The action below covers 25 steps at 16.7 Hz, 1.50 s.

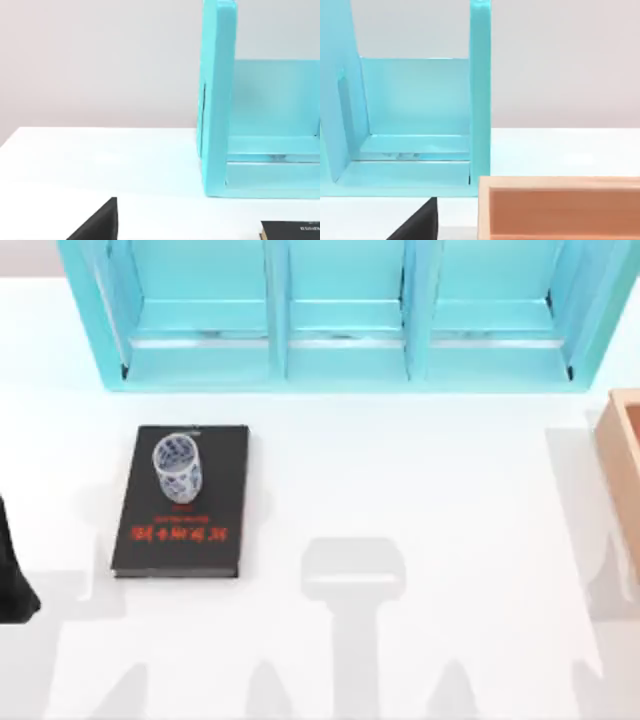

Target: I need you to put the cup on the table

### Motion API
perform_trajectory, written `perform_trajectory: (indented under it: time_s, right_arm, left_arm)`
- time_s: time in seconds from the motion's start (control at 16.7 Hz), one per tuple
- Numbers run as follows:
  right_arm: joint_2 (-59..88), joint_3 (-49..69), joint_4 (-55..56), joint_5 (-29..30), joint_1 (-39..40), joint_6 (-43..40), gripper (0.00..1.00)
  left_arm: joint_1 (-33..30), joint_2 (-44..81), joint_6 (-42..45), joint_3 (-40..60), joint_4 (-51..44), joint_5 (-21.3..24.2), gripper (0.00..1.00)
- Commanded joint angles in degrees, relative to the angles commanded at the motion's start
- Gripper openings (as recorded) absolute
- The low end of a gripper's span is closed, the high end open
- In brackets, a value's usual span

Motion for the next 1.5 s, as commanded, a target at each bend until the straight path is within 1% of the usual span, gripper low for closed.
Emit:
perform_trajectory:
  time_s: [0.18,0.3,0.54,0.72,0.96,1.26,1.5]
  right_arm:
    - [0.0,0.0,0.0,0.0,0.0,0.0,1.0]
    - [0.0,0.0,0.0,0.0,0.0,0.0,1.0]
    - [0.0,0.0,0.0,0.0,0.0,0.0,1.0]
    - [0.0,0.0,0.0,0.0,0.0,0.0,1.0]
    - [0.0,0.0,0.0,0.0,0.0,0.0,1.0]
    - [0.0,0.0,0.0,0.0,0.0,0.0,1.0]
    - [0.0,0.0,0.0,0.0,0.0,0.0,1.0]
  left_arm:
    - [-0.2,0.5,-0.1,0.5,-0.5,0.0,1.0]
    - [-1.1,3.3,-0.4,2.8,-2.8,0.1,1.0]
    - [-4.5,15.8,-2.0,13.1,-12.7,0.3,1.0]
    - [-7.8,30.0,-3.7,24.1,-23.5,0.2,1.0]
    - [-12.5,52.6,-6.7,41.3,-40.6,-0.1,1.0]
    - [-17.4,82.2,-11.0,65.1,-61.8,-0.5,1.0]
    - [-20.1,101.9,-14.6,85.6,-74.7,-0.6,1.0]
